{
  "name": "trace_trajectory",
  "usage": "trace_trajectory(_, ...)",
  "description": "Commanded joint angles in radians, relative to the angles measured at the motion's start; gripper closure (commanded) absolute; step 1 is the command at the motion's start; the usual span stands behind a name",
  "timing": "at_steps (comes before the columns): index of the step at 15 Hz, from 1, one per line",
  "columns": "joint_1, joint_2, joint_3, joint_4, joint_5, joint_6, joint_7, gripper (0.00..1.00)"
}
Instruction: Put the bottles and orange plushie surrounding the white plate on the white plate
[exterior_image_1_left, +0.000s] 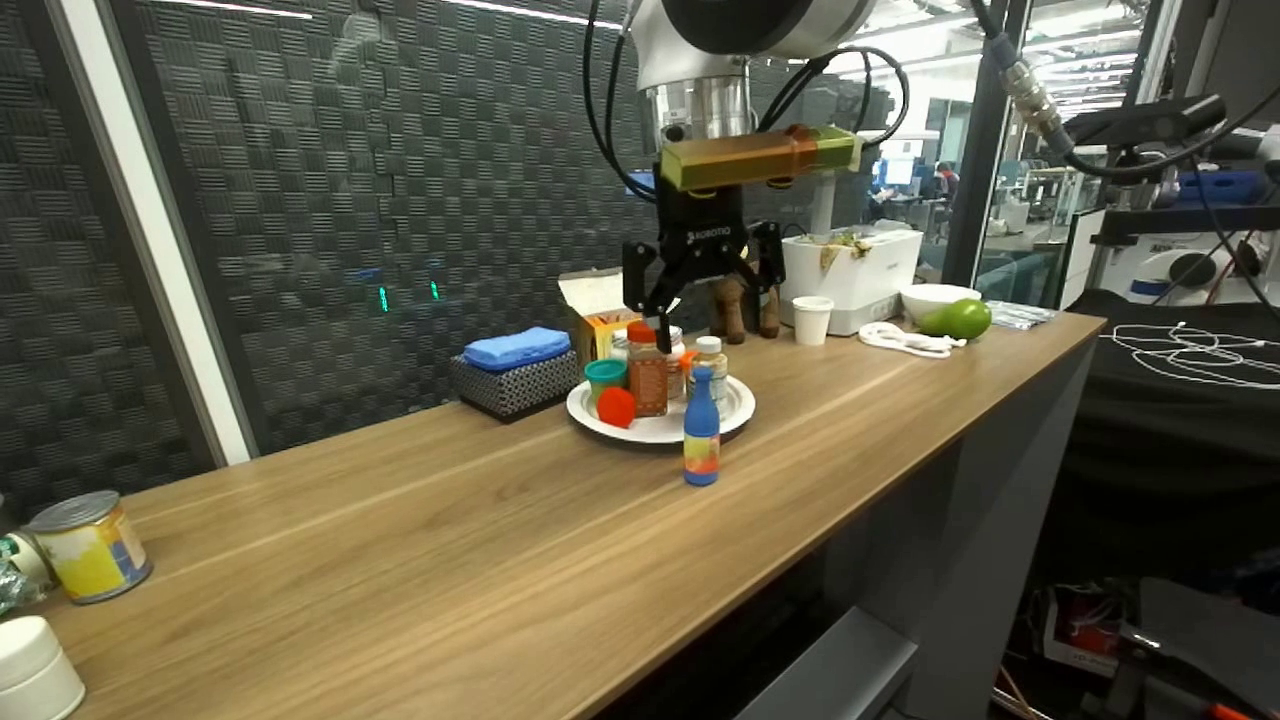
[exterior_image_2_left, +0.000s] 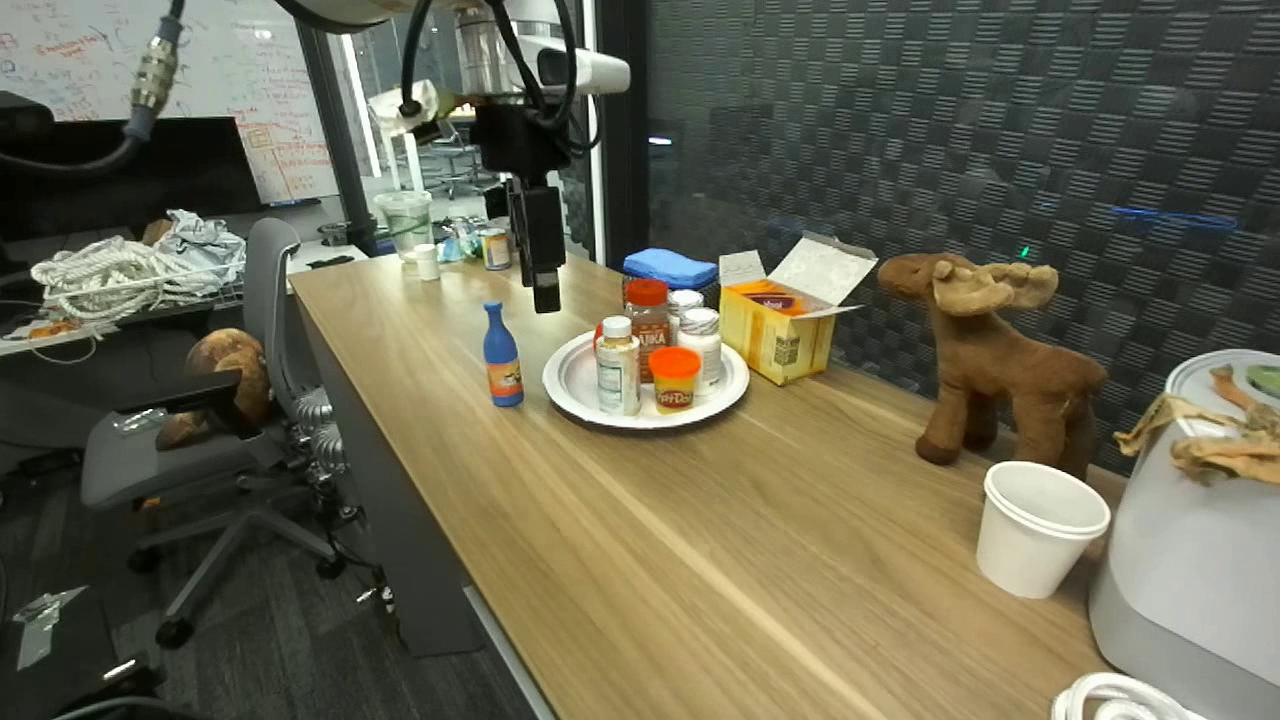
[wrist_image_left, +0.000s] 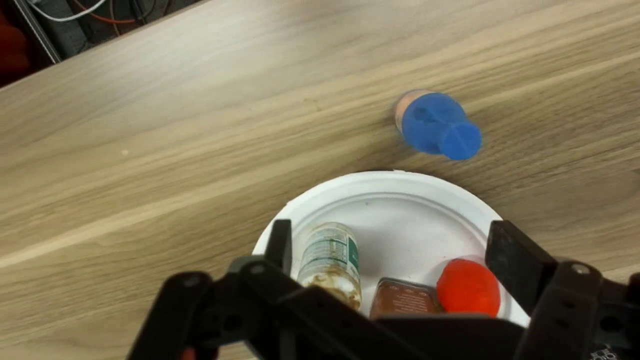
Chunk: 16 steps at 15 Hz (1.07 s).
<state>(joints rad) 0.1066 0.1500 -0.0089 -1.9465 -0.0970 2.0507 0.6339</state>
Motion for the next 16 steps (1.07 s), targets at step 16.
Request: trace_trajectory(16, -0.022, -0.038, 0.040, -0.091, 0.115, 0.094, -0.142, 0.00)
